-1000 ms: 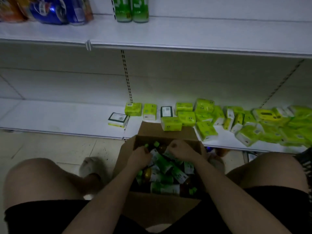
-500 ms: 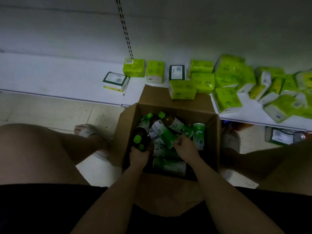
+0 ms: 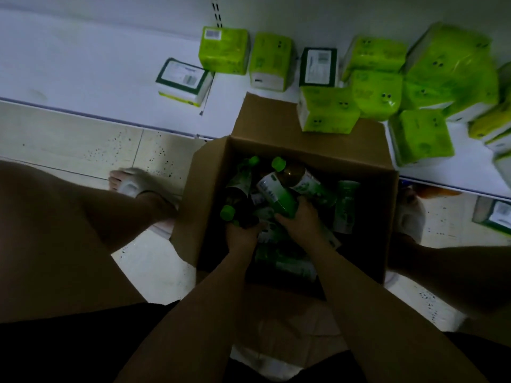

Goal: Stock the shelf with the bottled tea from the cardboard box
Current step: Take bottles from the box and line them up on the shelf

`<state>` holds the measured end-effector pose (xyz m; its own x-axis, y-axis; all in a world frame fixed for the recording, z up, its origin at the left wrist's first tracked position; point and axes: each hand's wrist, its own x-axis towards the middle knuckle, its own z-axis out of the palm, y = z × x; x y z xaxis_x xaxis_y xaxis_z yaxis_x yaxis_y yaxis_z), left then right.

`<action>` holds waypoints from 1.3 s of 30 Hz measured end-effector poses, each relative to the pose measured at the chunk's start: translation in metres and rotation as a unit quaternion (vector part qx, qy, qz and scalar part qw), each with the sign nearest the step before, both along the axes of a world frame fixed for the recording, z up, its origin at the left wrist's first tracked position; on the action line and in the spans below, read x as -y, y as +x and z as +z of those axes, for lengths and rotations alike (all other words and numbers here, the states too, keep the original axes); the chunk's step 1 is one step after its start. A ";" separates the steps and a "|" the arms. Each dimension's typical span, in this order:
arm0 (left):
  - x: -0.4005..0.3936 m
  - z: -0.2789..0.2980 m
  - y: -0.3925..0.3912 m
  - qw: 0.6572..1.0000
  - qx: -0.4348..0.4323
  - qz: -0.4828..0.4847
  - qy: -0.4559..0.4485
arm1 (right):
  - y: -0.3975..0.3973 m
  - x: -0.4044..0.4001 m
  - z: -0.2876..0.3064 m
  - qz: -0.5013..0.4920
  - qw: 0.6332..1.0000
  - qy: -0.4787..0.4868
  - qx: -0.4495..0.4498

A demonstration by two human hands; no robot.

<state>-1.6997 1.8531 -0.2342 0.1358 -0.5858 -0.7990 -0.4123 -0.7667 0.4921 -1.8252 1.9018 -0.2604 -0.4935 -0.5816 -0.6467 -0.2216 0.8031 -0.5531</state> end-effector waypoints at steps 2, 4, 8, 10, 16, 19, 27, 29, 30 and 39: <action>-0.001 -0.007 -0.002 0.999 0.024 -0.030 0.000 | 0.002 0.005 -0.004 0.006 1.000 0.002 -0.015; -0.001 -0.010 -0.002 0.999 0.028 -0.019 -0.002 | 0.002 0.010 -0.007 0.019 0.999 0.003 -0.030; 0.001 -0.010 0.001 1.000 0.022 -0.012 -0.005 | -0.002 0.017 -0.004 0.027 0.999 0.021 -0.036; 0.001 -0.008 0.003 0.999 0.023 -0.022 -0.012 | -0.003 0.015 0.000 0.030 0.999 0.020 -0.031; -0.007 0.005 0.002 0.998 0.008 -0.038 -0.041 | 0.005 -0.012 0.023 0.035 0.998 0.041 -0.005; -0.015 0.019 0.010 0.997 0.019 -0.017 -0.074 | 0.013 -0.032 0.032 0.018 0.999 0.036 0.021; -0.029 0.065 0.029 0.985 0.029 -0.037 -0.168 | 0.015 -0.049 0.073 -0.016 0.999 -0.007 0.037; -0.034 0.078 0.036 0.978 0.024 -0.036 -0.204 | 0.017 -0.051 0.083 -0.034 0.997 -0.027 0.065; -0.036 0.085 0.039 0.974 0.019 -0.029 -0.222 | 0.019 -0.052 0.089 -0.043 0.995 -0.039 0.085; -0.019 0.144 0.049 0.933 -0.059 -0.048 -0.353 | 0.030 -0.056 0.139 -0.135 0.950 -0.148 0.240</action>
<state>-1.6512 1.8724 -0.0902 -0.0087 -0.9763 -0.2165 -0.3735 -0.1976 0.9063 -1.7954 1.9574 -0.1216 -0.3403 -0.6666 -0.6632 0.3060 0.5884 -0.7484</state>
